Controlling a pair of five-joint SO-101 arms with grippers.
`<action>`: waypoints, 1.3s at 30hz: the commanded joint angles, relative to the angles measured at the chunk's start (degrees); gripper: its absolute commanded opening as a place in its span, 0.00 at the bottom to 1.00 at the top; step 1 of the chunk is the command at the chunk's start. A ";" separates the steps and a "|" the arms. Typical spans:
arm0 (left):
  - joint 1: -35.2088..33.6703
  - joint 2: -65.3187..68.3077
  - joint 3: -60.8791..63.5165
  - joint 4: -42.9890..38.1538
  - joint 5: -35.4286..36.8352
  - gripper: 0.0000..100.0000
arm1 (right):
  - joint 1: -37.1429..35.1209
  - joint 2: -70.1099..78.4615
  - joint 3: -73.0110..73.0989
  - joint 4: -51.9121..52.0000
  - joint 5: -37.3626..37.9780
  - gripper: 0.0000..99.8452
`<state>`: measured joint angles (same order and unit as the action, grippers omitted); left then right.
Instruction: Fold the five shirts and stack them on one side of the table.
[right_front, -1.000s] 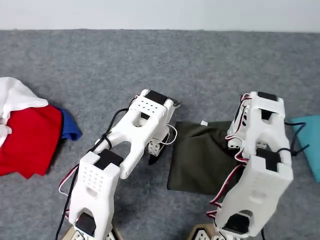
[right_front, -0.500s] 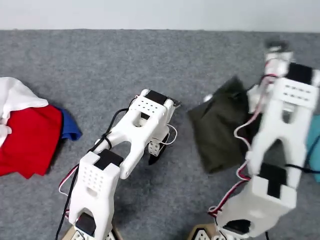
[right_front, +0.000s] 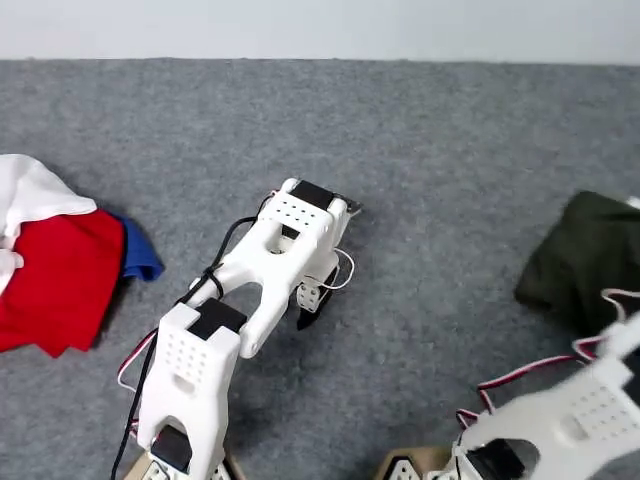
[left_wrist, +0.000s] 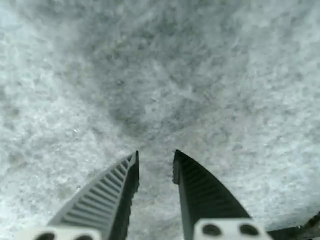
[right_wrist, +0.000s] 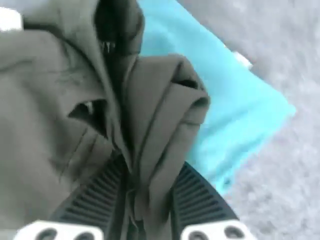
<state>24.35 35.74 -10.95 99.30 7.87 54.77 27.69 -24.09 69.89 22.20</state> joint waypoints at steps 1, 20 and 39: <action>-0.26 -3.69 -0.04 1.23 0.35 0.11 | 7.16 1.80 -3.25 -5.05 1.32 0.01; -0.26 -3.69 -0.04 1.23 0.35 0.11 | 8.75 1.36 -9.23 -4.97 1.41 0.28; -0.26 -3.69 -0.04 1.14 0.35 0.11 | -16.66 -4.53 -12.31 9.98 -5.98 0.28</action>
<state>24.35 35.74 -10.95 99.30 7.87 41.76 23.38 -33.49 79.12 18.33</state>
